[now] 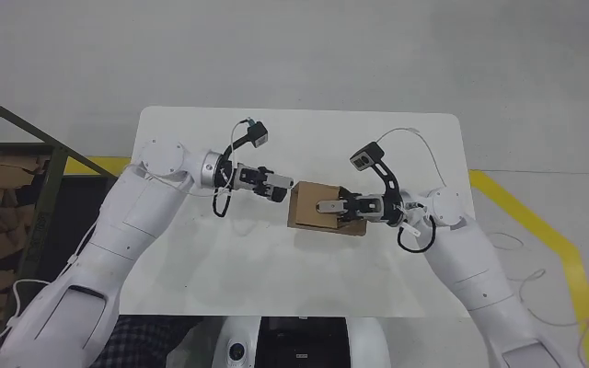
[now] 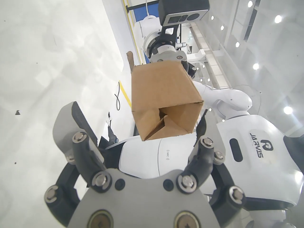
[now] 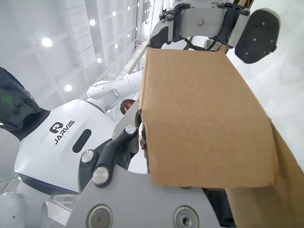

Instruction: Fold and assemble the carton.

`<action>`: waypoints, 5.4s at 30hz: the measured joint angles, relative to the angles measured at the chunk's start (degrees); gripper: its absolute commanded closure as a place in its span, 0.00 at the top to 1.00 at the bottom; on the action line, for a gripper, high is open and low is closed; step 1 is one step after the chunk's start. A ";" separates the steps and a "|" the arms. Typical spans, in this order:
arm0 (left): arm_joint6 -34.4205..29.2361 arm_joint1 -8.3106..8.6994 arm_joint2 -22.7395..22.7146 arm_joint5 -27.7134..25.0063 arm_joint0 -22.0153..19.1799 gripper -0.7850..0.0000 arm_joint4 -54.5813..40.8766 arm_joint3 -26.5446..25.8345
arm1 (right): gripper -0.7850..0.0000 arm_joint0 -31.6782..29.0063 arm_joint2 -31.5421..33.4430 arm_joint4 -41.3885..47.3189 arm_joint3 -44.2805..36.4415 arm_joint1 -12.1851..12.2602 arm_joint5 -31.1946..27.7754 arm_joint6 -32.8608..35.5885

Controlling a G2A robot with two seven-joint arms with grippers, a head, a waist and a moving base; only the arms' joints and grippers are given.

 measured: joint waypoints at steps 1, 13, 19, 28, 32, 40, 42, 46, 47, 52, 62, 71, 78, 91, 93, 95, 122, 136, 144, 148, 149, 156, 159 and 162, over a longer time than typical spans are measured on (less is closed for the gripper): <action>-0.67 -0.09 0.42 2.01 -0.31 1.00 -0.53 0.18 | 0.00 0.07 -0.05 -0.38 0.00 -0.04 -0.49 -0.28; 1.96 -0.33 -1.49 -4.89 -1.75 1.00 0.08 3.06 | 0.00 0.50 0.19 -1.08 0.94 -0.23 -2.34 -1.05; 5.53 0.13 -3.49 -18.56 -0.65 1.00 5.56 2.97 | 0.00 1.00 0.70 3.63 3.17 -0.34 2.12 0.28; 23.51 3.03 -2.12 -36.63 3.14 1.00 20.54 -5.45 | 0.00 3.22 0.26 5.90 7.63 -0.66 8.07 2.62; 30.70 4.82 -1.66 -43.79 3.79 1.00 26.40 -5.56 | 0.00 4.37 0.16 5.62 8.94 -0.77 9.20 3.36; 32.38 5.13 -1.80 -45.38 3.88 1.00 27.33 -5.29 | 0.00 5.23 0.40 5.23 9.59 -0.88 8.41 3.47; 32.39 5.13 -1.80 -45.39 3.88 1.00 27.33 -5.29 | 0.00 5.22 0.40 5.24 9.58 -0.88 8.43 3.47; 32.93 5.13 -2.08 -45.21 3.98 1.00 27.89 -5.74 | 0.00 5.09 0.39 5.24 9.42 -0.88 8.54 3.28; 33.91 5.13 -2.54 -45.32 4.11 1.00 28.95 -6.30 | 0.00 4.80 0.40 5.20 9.04 -0.88 8.78 2.70; 43.52 4.91 -5.87 -46.67 5.85 1.00 40.86 -11.06 | 0.00 4.15 0.94 5.46 7.99 -0.81 9.78 2.13; 67.42 5.30 -1.79 -46.62 8.78 1.00 68.85 -12.88 | 0.00 5.47 -0.20 7.33 9.49 -1.58 8.96 4.48; 89.54 7.25 7.25 -46.62 5.98 1.00 83.36 -10.23 | 0.00 6.07 -0.46 7.64 10.50 -1.97 8.09 6.01; 102.69 9.50 13.21 -46.62 2.90 1.00 90.76 -6.69 | 0.00 6.43 -0.54 7.31 11.59 -2.21 7.60 6.20; 103.51 10.10 24.70 -46.62 -4.78 1.00 85.89 -3.24 | 0.00 5.81 -1.62 5.70 10.68 -2.79 5.56 5.13; 102.48 9.97 26.14 -46.62 -5.77 1.00 83.74 -2.84 | 0.00 5.49 -1.66 5.59 10.40 -2.86 5.09 4.72; 101.35 9.85 27.18 -46.62 -6.52 1.00 81.97 -2.35 | 0.00 5.28 -1.63 5.49 10.21 -2.90 4.86 4.40; 98.63 10.00 29.79 -46.62 -8.07 0.64 80.62 -1.97 | 0.00 4.61 -0.90 4.24 9.15 -3.21 5.16 3.15; 99.43 9.97 29.65 -46.62 -7.53 0.66 78.07 -1.37 | 1.00 4.14 0.55 4.71 9.31 -3.12 5.13 3.04; 100.26 10.29 29.09 -46.62 -7.32 0.68 77.77 -1.58 | 0.99 3.05 3.37 4.00 8.74 -2.37 4.87 3.42; 100.56 10.46 28.87 -46.62 -7.16 0.69 77.42 -1.51 | 0.50 1.87 6.12 1.94 7.56 -1.49 4.32 3.45; 100.61 10.50 28.84 -46.62 -7.13 0.70 77.30 -1.48 | 0.47 1.60 7.01 1.19 7.37 -1.21 4.16 3.20; 101.03 10.98 28.79 -46.62 -6.90 0.68 76.23 -1.35 | 0.00 -0.66 12.55 -4.40 4.24 0.60 5.08 1.08; 101.18 11.16 28.87 -46.62 -6.89 0.67 75.78 -1.45 | 0.00 -1.43 13.33 -5.41 3.03 0.95 5.60 0.68; 101.26 11.31 28.97 -46.62 -6.95 0.69 75.58 -1.61 | 0.00 -1.83 13.37 -6.85 2.17 1.17 6.11 0.35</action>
